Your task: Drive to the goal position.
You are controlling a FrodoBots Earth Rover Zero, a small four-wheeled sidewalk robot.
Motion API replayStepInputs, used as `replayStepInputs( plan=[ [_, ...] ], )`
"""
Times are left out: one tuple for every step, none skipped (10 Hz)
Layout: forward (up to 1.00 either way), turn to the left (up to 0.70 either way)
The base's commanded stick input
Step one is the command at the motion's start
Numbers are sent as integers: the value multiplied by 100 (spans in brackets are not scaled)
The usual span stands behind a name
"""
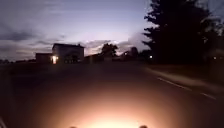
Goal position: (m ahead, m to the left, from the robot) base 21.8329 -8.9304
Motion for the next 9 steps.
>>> replayStepInputs(
  plan=[
    [70,0],
    [70,0],
    [70,0],
    [70,0],
    [70,0],
    [70,0],
    [70,0],
    [70,0],
    [70,0]
  ],
)
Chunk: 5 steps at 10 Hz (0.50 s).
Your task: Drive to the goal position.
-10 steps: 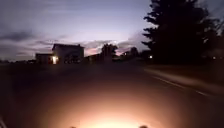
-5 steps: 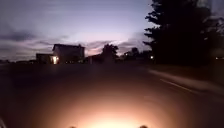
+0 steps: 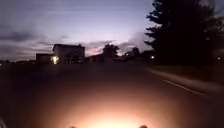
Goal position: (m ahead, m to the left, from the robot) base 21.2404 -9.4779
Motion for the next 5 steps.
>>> replayStepInputs(
  plan=[
    [70,0],
    [70,0],
    [70,0],
    [70,0],
    [70,0]
  ],
)
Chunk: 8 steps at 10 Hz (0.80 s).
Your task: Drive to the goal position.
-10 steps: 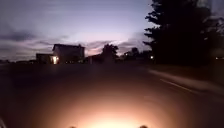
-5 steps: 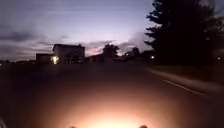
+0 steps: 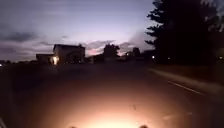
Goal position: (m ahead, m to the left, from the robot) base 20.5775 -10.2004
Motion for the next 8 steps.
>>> replayStepInputs(
  plan=[
    [70,0],
    [70,0],
    [70,0],
    [70,0],
    [70,0],
    [70,0],
    [70,0],
    [70,0]
  ],
)
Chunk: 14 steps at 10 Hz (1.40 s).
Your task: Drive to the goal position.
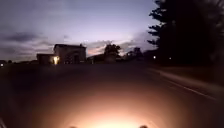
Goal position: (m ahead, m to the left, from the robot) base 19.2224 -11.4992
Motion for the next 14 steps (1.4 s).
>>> replayStepInputs(
  plan=[
    [70,0],
    [70,0],
    [70,0],
    [70,0],
    [70,0],
    [70,-3],
    [70,-35],
    [70,-35],
    [70,-35],
    [70,-35],
    [70,-24],
    [70,-7],
    [70,0],
    [70,0]
  ],
)
